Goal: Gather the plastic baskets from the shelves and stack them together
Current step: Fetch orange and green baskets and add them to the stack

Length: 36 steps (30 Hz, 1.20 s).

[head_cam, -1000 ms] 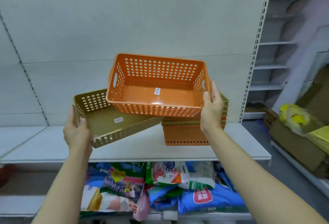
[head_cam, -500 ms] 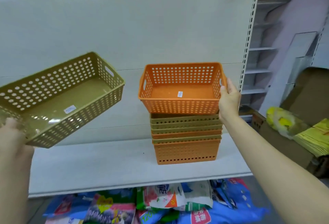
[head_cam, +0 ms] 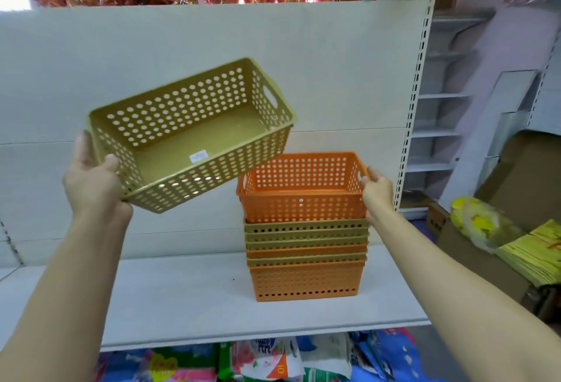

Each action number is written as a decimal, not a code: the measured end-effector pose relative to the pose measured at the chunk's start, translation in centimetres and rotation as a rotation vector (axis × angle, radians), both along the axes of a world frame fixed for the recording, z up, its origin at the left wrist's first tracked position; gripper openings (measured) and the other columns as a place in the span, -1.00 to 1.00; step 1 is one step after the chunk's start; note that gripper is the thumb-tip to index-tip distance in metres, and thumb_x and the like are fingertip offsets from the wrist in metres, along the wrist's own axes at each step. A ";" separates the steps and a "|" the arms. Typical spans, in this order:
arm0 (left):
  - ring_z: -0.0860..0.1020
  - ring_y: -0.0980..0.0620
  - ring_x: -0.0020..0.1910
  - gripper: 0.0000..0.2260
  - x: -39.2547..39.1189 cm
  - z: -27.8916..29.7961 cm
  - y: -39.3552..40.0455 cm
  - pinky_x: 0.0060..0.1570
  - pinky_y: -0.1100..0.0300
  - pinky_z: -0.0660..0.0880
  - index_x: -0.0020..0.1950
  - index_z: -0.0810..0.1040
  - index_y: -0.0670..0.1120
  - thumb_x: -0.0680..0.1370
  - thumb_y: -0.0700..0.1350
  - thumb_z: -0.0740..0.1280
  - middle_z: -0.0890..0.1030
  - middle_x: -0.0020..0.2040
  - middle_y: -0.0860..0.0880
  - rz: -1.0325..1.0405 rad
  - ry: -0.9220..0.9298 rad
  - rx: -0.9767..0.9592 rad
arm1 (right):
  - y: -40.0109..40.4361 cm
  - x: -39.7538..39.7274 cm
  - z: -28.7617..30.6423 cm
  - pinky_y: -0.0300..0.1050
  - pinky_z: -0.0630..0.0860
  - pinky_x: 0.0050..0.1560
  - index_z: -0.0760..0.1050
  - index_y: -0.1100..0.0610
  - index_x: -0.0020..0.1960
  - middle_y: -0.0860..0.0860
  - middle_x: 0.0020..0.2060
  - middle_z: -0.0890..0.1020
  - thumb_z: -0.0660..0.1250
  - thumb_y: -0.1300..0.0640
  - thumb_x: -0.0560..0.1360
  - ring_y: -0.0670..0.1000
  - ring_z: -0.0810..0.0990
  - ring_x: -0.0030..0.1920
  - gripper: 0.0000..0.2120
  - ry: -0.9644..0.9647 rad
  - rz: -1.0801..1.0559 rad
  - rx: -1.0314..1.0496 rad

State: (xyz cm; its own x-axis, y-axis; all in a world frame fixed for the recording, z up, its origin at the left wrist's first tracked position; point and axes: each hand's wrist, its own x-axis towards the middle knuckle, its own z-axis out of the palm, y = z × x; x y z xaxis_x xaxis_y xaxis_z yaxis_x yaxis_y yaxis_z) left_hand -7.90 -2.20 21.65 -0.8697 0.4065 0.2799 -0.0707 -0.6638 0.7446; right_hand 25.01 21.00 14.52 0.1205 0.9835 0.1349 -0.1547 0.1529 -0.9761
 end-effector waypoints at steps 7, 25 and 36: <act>0.59 0.20 -0.09 -0.45 6.4 0.9 6.9 -0.07 0.17 0.62 0.58 0.25 -0.02 0.65 -0.43 0.06 0.56 0.17 0.10 -0.165 0.042 -0.209 | 1.0 1.2 -0.5 -0.03 0.49 -0.01 0.37 0.23 0.40 0.09 0.13 0.54 0.12 0.29 0.63 0.07 0.51 0.00 -0.65 -0.254 0.068 -0.083; 0.66 0.01 0.04 -0.59 7.1 -6.0 12.0 -0.06 0.12 0.61 0.37 0.46 -0.12 0.57 -0.01 0.38 0.67 0.11 -0.06 -0.604 0.517 -0.618 | 1.8 3.1 -1.1 -0.20 0.29 0.25 0.16 0.19 0.53 0.02 0.47 0.31 0.17 0.04 0.64 -0.03 0.31 0.41 -0.48 -0.168 0.158 0.163; 0.51 0.33 0.07 -0.59 7.1 -10.5 12.5 -0.01 0.31 0.49 0.36 0.28 0.23 0.56 0.15 0.33 0.51 0.13 0.34 -0.475 0.746 -0.810 | 3.8 1.3 -4.9 0.01 0.45 0.14 0.46 0.14 0.26 0.06 0.18 0.57 0.03 -0.09 0.65 0.04 0.52 0.13 -0.60 -0.435 0.035 0.083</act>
